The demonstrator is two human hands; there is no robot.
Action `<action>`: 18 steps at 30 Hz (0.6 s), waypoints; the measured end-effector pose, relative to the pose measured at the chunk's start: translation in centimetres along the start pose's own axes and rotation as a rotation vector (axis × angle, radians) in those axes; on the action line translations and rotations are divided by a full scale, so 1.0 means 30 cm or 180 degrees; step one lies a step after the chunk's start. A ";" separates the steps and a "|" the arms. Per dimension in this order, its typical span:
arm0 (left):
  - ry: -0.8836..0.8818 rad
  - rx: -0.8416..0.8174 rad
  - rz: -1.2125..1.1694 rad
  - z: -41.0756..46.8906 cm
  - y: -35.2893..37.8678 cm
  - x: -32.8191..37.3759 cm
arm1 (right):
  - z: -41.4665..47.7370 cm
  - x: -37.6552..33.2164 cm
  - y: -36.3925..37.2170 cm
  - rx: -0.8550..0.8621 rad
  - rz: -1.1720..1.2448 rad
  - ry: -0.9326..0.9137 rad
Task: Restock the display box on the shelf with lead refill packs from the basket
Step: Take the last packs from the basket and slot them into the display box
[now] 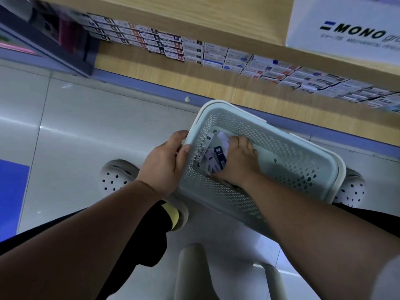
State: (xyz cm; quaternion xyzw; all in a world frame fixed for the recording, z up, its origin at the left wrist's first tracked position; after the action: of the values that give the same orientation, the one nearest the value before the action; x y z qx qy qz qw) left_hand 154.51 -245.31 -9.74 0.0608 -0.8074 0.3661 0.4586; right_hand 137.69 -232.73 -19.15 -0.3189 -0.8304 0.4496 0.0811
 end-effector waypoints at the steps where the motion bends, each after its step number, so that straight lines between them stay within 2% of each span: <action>1: 0.0003 -0.0005 0.0000 -0.001 -0.001 0.002 | -0.001 -0.004 0.008 -0.0019 -0.0035 -0.0131; 4: -0.0001 0.0000 0.0003 -0.002 -0.001 0.004 | -0.017 -0.010 0.041 0.0062 -0.0049 -0.0291; 9: 0.0029 0.0022 0.0022 -0.002 0.004 0.005 | -0.019 -0.019 0.035 0.0004 0.0492 -0.0165; 18: 0.0016 -0.0006 0.0035 -0.004 0.003 0.007 | -0.009 0.017 0.025 0.0073 0.0320 -0.0198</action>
State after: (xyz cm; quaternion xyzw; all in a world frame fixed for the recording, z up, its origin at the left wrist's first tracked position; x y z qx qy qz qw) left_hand 154.43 -245.11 -9.59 0.0550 -0.8069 0.3680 0.4587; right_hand 137.76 -231.93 -19.67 -0.3451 -0.8103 0.4723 0.0361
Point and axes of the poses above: each hand's wrist, its own z-axis towards the middle knuckle, its own y-axis out of the palm, x = y × z, the point moved 1 cm from there along z, towards the middle knuckle, and after that the axes turned 8 degrees about -z, right-handed, at the moved point
